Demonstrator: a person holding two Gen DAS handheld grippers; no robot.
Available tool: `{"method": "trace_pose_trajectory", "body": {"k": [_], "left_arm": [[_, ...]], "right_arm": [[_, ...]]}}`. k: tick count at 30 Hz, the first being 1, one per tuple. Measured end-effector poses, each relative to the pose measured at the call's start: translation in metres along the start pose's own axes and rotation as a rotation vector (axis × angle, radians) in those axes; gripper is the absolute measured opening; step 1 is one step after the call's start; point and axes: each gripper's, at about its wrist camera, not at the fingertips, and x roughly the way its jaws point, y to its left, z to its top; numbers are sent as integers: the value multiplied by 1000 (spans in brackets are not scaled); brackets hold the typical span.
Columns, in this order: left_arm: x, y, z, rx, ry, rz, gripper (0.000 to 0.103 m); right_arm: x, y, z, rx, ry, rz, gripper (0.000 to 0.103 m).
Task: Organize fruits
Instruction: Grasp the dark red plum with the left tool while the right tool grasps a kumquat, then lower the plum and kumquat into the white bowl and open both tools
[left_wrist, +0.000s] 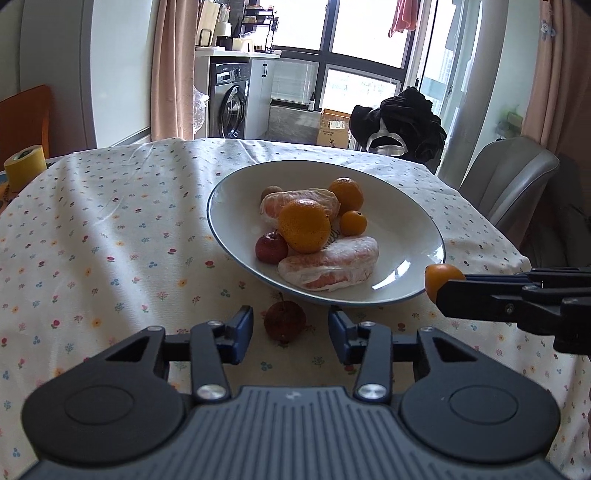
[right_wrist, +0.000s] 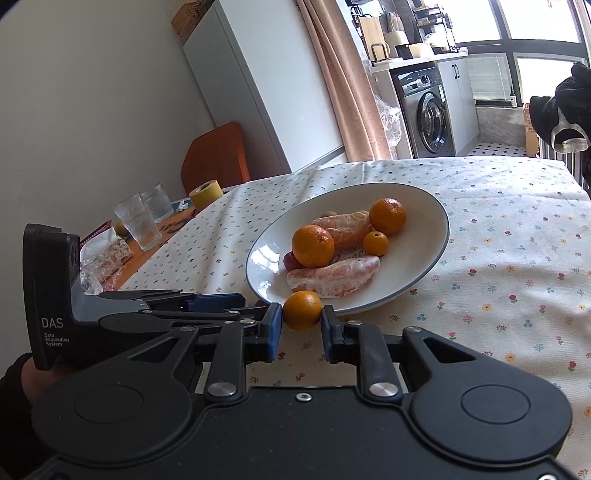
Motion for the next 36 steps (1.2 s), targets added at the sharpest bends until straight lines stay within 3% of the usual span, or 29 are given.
{"method": "trace_pose_trajectory", "body": {"k": [3, 22, 36], "left_arm": [[5, 0, -1, -5, 10, 0, 24], [-43, -5, 7, 2, -91, -5, 23], [-27, -25, 27, 27, -95, -35, 23]], "right_arm": [[0, -1, 3, -2, -6, -1, 21], [-4, -4, 5, 3, -39, -35, 21], [-5, -19, 13, 9, -64, -69, 21]]}}
